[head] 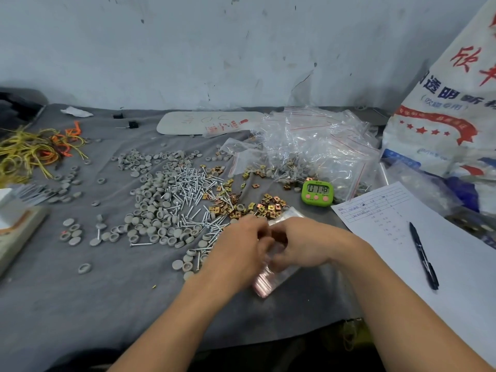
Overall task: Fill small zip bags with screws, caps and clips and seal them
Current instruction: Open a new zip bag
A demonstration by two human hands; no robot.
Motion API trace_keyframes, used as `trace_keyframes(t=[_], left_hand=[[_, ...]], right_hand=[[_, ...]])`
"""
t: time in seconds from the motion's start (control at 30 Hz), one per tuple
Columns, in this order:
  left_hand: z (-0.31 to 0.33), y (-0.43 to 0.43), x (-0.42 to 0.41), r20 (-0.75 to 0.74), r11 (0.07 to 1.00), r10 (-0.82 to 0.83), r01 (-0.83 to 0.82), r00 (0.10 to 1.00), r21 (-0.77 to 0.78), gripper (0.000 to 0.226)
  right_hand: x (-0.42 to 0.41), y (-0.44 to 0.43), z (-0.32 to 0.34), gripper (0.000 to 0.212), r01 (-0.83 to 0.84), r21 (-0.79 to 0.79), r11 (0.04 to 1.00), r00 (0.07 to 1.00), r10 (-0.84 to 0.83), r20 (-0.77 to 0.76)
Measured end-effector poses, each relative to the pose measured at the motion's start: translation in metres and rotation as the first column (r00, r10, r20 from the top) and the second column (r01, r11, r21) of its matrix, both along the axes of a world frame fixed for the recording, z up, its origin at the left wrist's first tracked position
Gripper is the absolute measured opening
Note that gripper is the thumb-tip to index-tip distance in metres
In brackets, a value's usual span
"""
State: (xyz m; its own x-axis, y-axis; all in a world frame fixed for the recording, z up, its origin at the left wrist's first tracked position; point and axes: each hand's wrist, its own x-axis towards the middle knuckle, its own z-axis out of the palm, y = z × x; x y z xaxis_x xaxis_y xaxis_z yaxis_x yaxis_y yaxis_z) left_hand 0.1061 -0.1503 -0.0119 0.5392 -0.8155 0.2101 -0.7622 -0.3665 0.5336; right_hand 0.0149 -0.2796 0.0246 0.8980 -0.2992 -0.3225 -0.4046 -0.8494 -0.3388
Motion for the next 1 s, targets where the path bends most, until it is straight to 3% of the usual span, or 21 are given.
trace_keyframes(t=[0.07, 0.13, 0.2, 0.27, 0.33, 0.4, 0.47, 0.53, 0.57, 0.67, 0.73, 0.8, 0.87, 0.93, 1.0], left_hand=[[0.000, 0.000, -0.004, 0.107, 0.967, 0.082, -0.053, 0.991, -0.249, 0.012], [0.002, 0.002, -0.009, 0.243, 0.942, 0.106, -0.019, 0.964, -0.334, 0.011], [-0.002, 0.005, -0.010, 0.283, 0.961, 0.042, 0.039, 0.958, -0.272, 0.012], [-0.012, 0.007, -0.010, 0.223, 0.986, -0.032, 0.067, 0.974, -0.152, 0.001], [-0.025, 0.004, -0.008, 0.191, 0.998, -0.056, 0.060, 0.980, -0.017, 0.023], [-0.032, 0.001, -0.010, 0.249, 0.993, -0.088, 0.066, 0.965, 0.095, 0.039], [-0.031, -0.004, -0.011, 0.437, 0.982, -0.160, 0.097, 0.885, 0.162, 0.044], [-0.029, -0.007, -0.014, 0.582, 0.967, -0.223, 0.101, 0.782, 0.235, 0.041], [-0.028, -0.008, -0.014, 0.524, 0.957, -0.235, 0.101, 0.819, 0.271, 0.043], [-0.022, -0.009, -0.008, 0.186, 0.984, -0.097, 0.066, 0.978, 0.167, 0.039], [-0.009, -0.004, 0.002, -0.097, 0.990, 0.135, -0.137, 0.986, -0.014, 0.027], [0.008, 0.007, 0.017, -0.269, 0.896, 0.359, -0.411, 0.894, -0.169, 0.025], [0.024, 0.023, 0.029, -0.377, 0.774, 0.445, -0.561, 0.812, -0.293, 0.019], [0.039, 0.037, 0.038, -0.476, 0.730, 0.355, -0.557, 0.805, -0.397, 0.029], [0.048, 0.048, 0.047, -0.377, 0.828, 0.245, -0.395, 0.893, -0.398, 0.046]], right_hand=[[0.005, 0.000, -0.003, 0.013, 0.043, -0.115, 0.992, 0.997, -0.036, 0.062], [0.009, -0.002, -0.005, 0.018, 0.105, -0.150, 0.983, 0.990, -0.090, 0.105], [0.011, -0.008, -0.007, 0.015, 0.204, -0.103, 0.974, 0.973, -0.190, 0.128], [0.012, -0.015, -0.009, 0.013, 0.300, -0.034, 0.953, 0.941, -0.289, 0.175], [0.010, -0.019, -0.009, 0.017, 0.397, 0.025, 0.917, 0.873, -0.386, 0.300], [0.009, -0.018, -0.004, 0.025, 0.483, 0.119, 0.868, 0.716, -0.469, 0.516], [0.011, -0.015, 0.003, 0.026, 0.484, 0.380, 0.788, 0.460, -0.599, 0.656], [0.014, -0.009, 0.010, 0.023, 0.304, 0.728, 0.614, 0.242, -0.789, 0.564], [0.016, -0.007, 0.012, 0.023, 0.201, 0.830, 0.520, 0.208, -0.851, 0.482], [0.022, 0.001, 0.012, 0.024, 0.091, 0.922, 0.376, 0.293, -0.895, 0.336], [0.028, 0.008, 0.011, 0.029, 0.111, 0.924, 0.366, 0.353, -0.883, 0.307], [0.032, 0.013, 0.012, 0.035, 0.171, 0.880, 0.443, 0.412, -0.844, 0.344], [0.036, 0.017, 0.012, 0.036, 0.209, 0.811, 0.546, 0.469, -0.784, 0.407], [0.040, 0.022, 0.011, 0.036, 0.211, 0.752, 0.625, 0.565, -0.705, 0.428], [0.046, 0.030, 0.009, 0.024, 0.162, 0.708, 0.687, 0.705, -0.583, 0.404]])
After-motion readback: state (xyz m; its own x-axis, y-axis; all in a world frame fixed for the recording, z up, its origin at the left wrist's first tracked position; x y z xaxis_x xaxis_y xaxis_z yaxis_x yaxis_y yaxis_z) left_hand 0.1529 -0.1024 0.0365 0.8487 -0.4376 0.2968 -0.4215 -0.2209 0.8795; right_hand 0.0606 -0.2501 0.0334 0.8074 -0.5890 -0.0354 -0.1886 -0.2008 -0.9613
